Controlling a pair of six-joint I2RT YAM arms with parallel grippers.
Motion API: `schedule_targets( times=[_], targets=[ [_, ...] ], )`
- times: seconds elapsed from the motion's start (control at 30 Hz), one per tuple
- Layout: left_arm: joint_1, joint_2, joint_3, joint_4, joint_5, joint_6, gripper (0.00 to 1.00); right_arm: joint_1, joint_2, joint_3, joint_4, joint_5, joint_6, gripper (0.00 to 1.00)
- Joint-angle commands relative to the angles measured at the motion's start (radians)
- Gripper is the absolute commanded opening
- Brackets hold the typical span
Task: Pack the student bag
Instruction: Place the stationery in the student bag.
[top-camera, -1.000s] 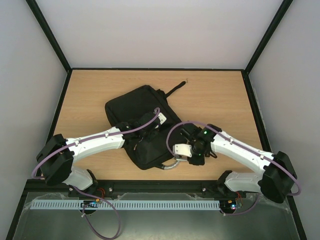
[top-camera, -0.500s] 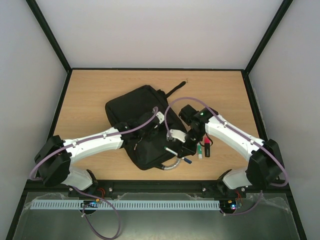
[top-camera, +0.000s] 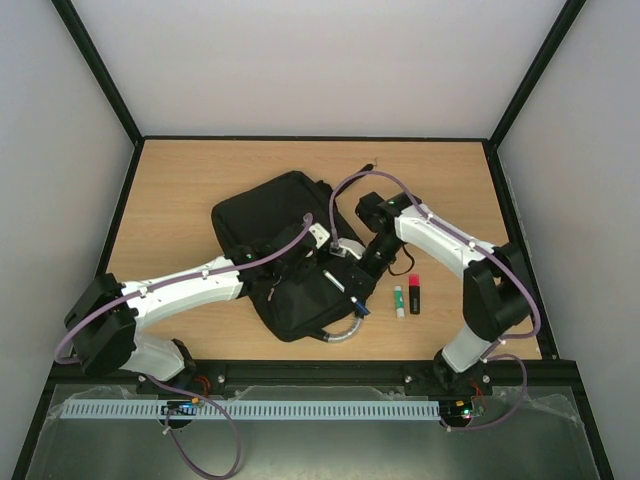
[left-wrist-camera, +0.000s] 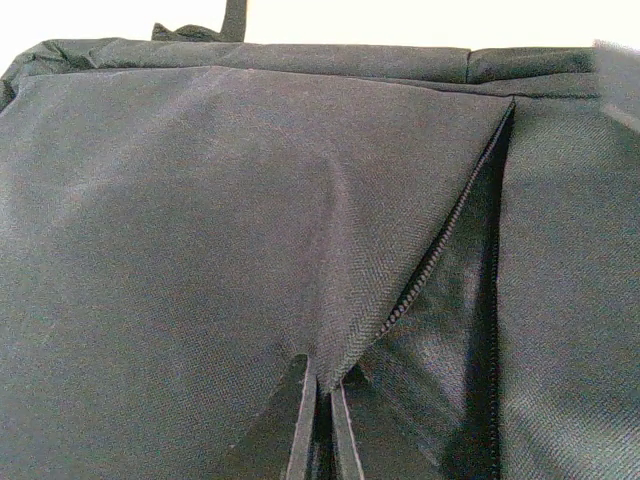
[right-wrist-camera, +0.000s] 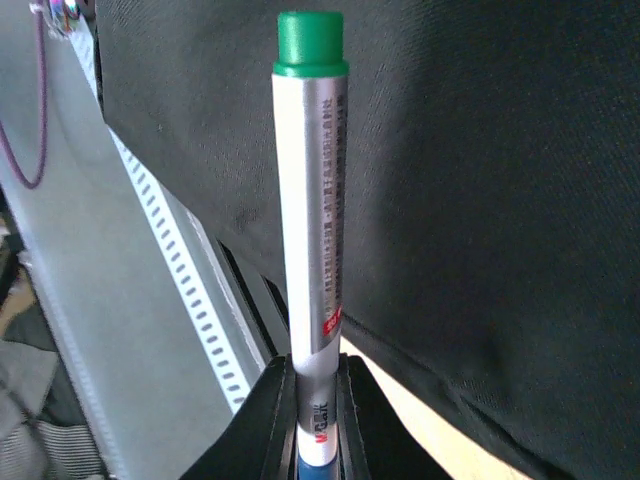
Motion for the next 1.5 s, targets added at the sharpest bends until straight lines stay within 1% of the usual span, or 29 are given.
schedule_targets(
  times=[0.0, 0.2, 0.4, 0.57, 0.63, 0.7, 0.77, 0.87, 0.93, 0.97, 1.07, 1.1, 1.23, 1.47],
  targets=[
    [-0.012, -0.045, 0.002, 0.046, 0.012, -0.020, 0.02, -0.001, 0.066, 0.060, -0.065, -0.105, 0.087, 0.01],
    [-0.012, -0.046, 0.000, 0.046, 0.013, -0.017, 0.02, -0.003, 0.136, 0.109, -0.052, -0.152, 0.177, 0.01],
    [-0.012, -0.052, -0.001, 0.046, 0.013, -0.014, 0.02, -0.008, 0.183, 0.126, -0.002, -0.105, 0.250, 0.01],
    [-0.012, -0.056, -0.004, 0.051, 0.023, -0.004, 0.02, -0.010, 0.217, 0.184, 0.036, -0.033, 0.322, 0.03],
    [-0.012, -0.055, -0.004, 0.047, 0.041, 0.013, 0.02, -0.014, 0.242, 0.215, 0.048, -0.024, 0.341, 0.03],
    [-0.012, -0.056, 0.002, 0.035, 0.092, 0.055, 0.02, -0.018, 0.275, 0.248, 0.054, -0.025, 0.358, 0.03],
    [-0.012, -0.062, -0.003, 0.040, 0.099, 0.061, 0.02, -0.020, 0.307, 0.279, 0.063, -0.020, 0.373, 0.03],
    [-0.012, -0.074, -0.012, 0.048, 0.092, 0.065, 0.02, -0.021, 0.337, 0.309, 0.089, -0.007, 0.399, 0.07],
    [-0.012, -0.080, -0.017, 0.053, 0.082, 0.064, 0.02, -0.020, 0.341, 0.317, 0.100, -0.015, 0.404, 0.14],
    [-0.012, -0.082, -0.018, 0.054, 0.077, 0.064, 0.02, -0.020, 0.336, 0.318, 0.104, -0.019, 0.401, 0.19],
    [-0.012, -0.080, -0.019, 0.051, 0.065, 0.061, 0.02, -0.021, 0.293, 0.295, 0.115, 0.001, 0.385, 0.38],
    [-0.012, -0.079, -0.019, 0.049, 0.062, 0.061, 0.02, -0.021, 0.269, 0.282, 0.120, 0.011, 0.376, 0.40],
    [-0.013, -0.071, -0.018, 0.044, 0.049, 0.063, 0.02, -0.021, 0.169, 0.208, 0.116, 0.045, 0.302, 0.43],
    [-0.013, -0.072, -0.016, 0.046, 0.069, 0.060, 0.02, -0.024, -0.027, 0.052, 0.130, 0.113, 0.052, 0.42]
  ],
)
